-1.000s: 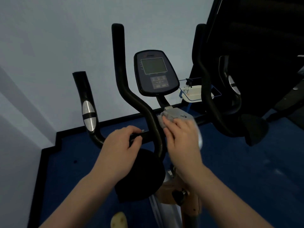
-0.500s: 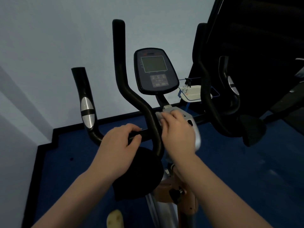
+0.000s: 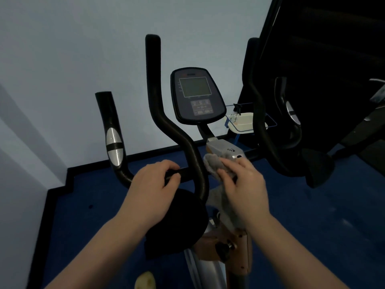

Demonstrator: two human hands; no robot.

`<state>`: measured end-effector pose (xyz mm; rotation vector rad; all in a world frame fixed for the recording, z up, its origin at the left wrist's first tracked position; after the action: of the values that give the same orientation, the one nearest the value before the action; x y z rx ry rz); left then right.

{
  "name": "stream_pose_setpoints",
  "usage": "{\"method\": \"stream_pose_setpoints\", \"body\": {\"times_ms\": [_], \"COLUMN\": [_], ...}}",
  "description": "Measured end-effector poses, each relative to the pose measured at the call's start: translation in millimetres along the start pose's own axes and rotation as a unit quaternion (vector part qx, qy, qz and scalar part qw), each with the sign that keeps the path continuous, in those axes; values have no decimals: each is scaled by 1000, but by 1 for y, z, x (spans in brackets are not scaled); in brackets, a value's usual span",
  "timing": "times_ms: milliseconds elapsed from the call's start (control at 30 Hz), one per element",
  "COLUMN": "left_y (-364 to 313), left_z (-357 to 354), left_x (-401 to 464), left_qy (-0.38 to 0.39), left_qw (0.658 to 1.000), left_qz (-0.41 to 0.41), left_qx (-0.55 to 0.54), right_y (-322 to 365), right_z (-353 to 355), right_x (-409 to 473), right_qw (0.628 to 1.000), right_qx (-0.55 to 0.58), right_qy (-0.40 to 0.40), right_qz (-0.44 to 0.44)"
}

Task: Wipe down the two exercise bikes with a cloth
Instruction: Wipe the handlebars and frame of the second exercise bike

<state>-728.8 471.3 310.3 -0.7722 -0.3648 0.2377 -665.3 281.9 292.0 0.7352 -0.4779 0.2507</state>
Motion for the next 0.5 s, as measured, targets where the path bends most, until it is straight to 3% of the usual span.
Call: {"method": "stream_pose_setpoints", "body": {"times_ms": [100, 167, 267, 367, 500], "left_y": [1, -1, 3, 19, 36], "left_z": [-1, 2, 12, 31, 49], "left_x": [-2, -4, -12, -20, -15], "left_qy": [-24, -80, -210, -327, -297], "left_qw": [1000, 996, 967, 930, 949], "left_qz": [6, 2, -9, -1, -5], "left_qx": [-13, -49, -142, -170, -108], "right_y": [7, 28, 60, 60, 42], "right_z": [10, 9, -7, -21, -19], "right_x": [18, 32, 37, 37, 52], "right_qw": [996, 985, 967, 913, 862], "right_qx": [66, 161, 109, 40, -20], "right_qy": [-50, -43, 90, 241, 286], "right_qz": [-19, 34, 214, 328, 418]}}
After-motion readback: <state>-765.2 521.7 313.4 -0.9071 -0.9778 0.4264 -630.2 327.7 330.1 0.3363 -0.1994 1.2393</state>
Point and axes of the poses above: each hand's wrist, its own x-axis towards the middle knuckle, its own z-axis out of the back of the hand, y = z × x, the point moved 1 cm from there along x, towards the middle knuckle, and after that the axes turned 10 degrees about -y, right-handed, at the moved point
